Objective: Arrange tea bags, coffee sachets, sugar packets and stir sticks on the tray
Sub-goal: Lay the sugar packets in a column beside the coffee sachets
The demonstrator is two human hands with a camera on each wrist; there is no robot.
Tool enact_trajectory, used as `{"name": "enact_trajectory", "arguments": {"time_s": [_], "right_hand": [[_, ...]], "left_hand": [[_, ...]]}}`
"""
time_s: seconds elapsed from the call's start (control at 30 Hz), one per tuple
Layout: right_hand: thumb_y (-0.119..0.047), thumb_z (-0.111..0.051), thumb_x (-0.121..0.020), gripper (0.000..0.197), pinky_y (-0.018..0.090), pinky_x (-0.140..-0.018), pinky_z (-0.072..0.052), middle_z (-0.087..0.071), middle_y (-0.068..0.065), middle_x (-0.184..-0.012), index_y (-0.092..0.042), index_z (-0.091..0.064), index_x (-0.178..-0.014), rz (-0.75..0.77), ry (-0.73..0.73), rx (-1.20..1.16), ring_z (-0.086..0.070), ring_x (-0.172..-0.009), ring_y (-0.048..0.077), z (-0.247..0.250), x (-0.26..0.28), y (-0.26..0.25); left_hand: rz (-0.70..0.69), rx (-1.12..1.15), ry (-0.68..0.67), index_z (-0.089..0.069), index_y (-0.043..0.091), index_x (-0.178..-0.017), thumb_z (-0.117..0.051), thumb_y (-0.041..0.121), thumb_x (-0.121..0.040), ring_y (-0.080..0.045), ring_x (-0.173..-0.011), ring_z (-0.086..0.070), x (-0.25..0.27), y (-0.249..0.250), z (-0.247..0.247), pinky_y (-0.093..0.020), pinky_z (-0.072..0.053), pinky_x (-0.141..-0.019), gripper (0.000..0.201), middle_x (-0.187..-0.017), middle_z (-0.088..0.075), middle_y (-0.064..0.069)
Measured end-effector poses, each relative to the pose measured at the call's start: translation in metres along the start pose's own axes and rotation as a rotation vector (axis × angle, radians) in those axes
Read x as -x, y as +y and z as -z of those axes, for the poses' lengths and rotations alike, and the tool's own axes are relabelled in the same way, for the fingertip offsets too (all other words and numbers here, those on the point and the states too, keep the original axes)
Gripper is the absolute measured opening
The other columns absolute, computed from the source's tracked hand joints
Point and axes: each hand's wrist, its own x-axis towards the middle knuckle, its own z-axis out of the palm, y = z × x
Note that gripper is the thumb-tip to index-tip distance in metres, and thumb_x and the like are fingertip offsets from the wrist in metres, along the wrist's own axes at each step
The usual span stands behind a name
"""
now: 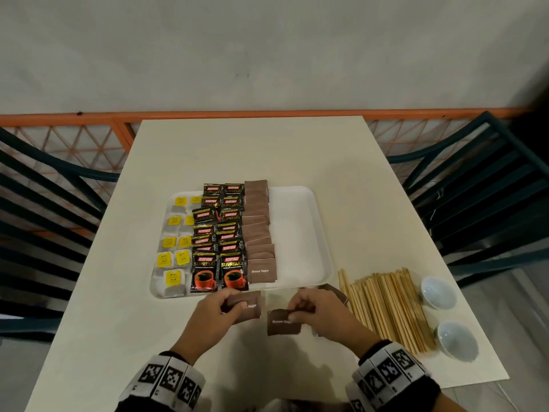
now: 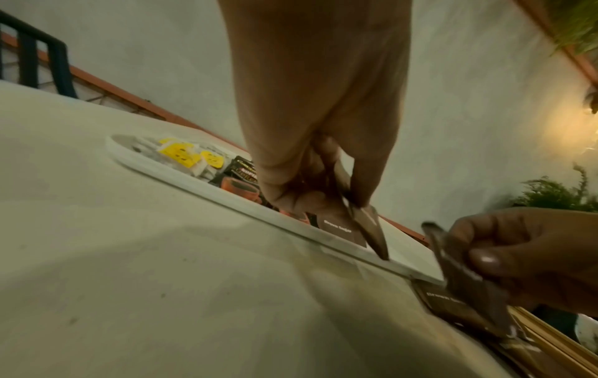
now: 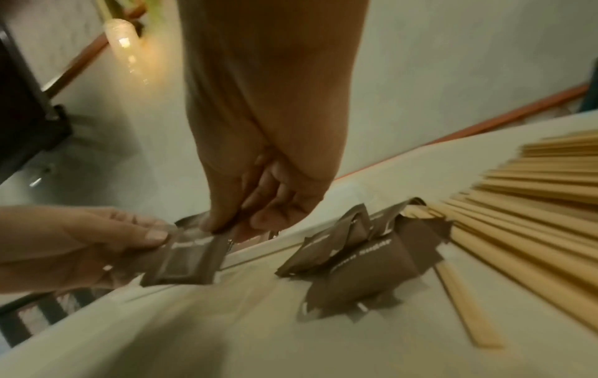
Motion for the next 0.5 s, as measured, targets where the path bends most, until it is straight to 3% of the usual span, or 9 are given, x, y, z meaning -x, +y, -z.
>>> {"name": "enact_trajectory", "arguments": {"time_s": [0.13, 0.23, 0.33, 0.4, 0.5], "right_hand": [[-0.016, -0.073, -0.077, 0.021, 0.011, -0.060, -0.045, -0.062, -0.010, -0.069, -0.030, -0.058, -0.073, 0.048, 0.027, -0.177, -0.058, -0.059, -0.003, 0.001, 0.006, 0.000], [-0.018, -0.074, -0.077, 0.020, 0.015, -0.059, -0.049, -0.064, -0.006, -0.067, -0.025, -0.056, -0.072, 0.052, 0.075, -0.238, -0.059, -0.057, 0.001, -0.001, 0.003, -0.002], [-0.021, -0.074, -0.078, 0.021, 0.018, -0.058, -0.049, -0.065, -0.003, -0.064, -0.022, -0.054, -0.071, 0.051, 0.107, -0.274, -0.060, -0.057, 0.006, -0.002, 0.003, -0.002], [-0.023, -0.073, -0.079, 0.020, 0.018, -0.057, -0.049, -0.064, -0.003, -0.064, -0.022, -0.054, -0.072, 0.060, 0.097, -0.273, -0.059, -0.058, 0.009, -0.001, 0.004, -0.002], [-0.033, -0.068, -0.082, 0.019, 0.017, -0.061, -0.043, -0.060, -0.008, -0.069, -0.026, -0.053, -0.073, 0.041, 0.112, -0.181, -0.054, -0.064, 0.005, 0.008, 0.008, 0.005]], "left_hand": [[-0.033, 0.057, -0.162, -0.067, 0.024, -0.104, -0.056, 0.016, -0.090, -0.003, -0.088, -0.062, 0.001, 0.016, -0.012, -0.020, -0.050, -0.079, 0.019, -0.096, -0.070, 0.006], [-0.015, 0.173, -0.183, -0.068, 0.026, -0.095, -0.053, 0.020, -0.092, 0.003, -0.074, -0.063, 0.004, 0.032, -0.021, -0.011, -0.047, -0.067, 0.017, -0.083, -0.070, 0.007], [-0.019, 0.274, -0.177, -0.069, 0.029, -0.087, -0.055, 0.024, -0.090, 0.000, -0.072, -0.065, 0.005, 0.040, -0.026, -0.011, -0.047, -0.066, 0.014, -0.075, -0.072, 0.010], [-0.036, 0.284, -0.219, -0.068, 0.028, -0.090, -0.065, 0.015, -0.084, -0.001, -0.078, -0.067, 0.007, 0.040, -0.027, -0.011, -0.048, -0.067, 0.015, -0.078, -0.073, 0.012], [-0.031, 0.270, -0.245, -0.069, 0.024, -0.091, -0.066, 0.004, -0.082, -0.006, -0.079, -0.067, 0.008, 0.035, -0.031, -0.015, -0.050, -0.070, 0.022, -0.080, -0.074, 0.009]]}}
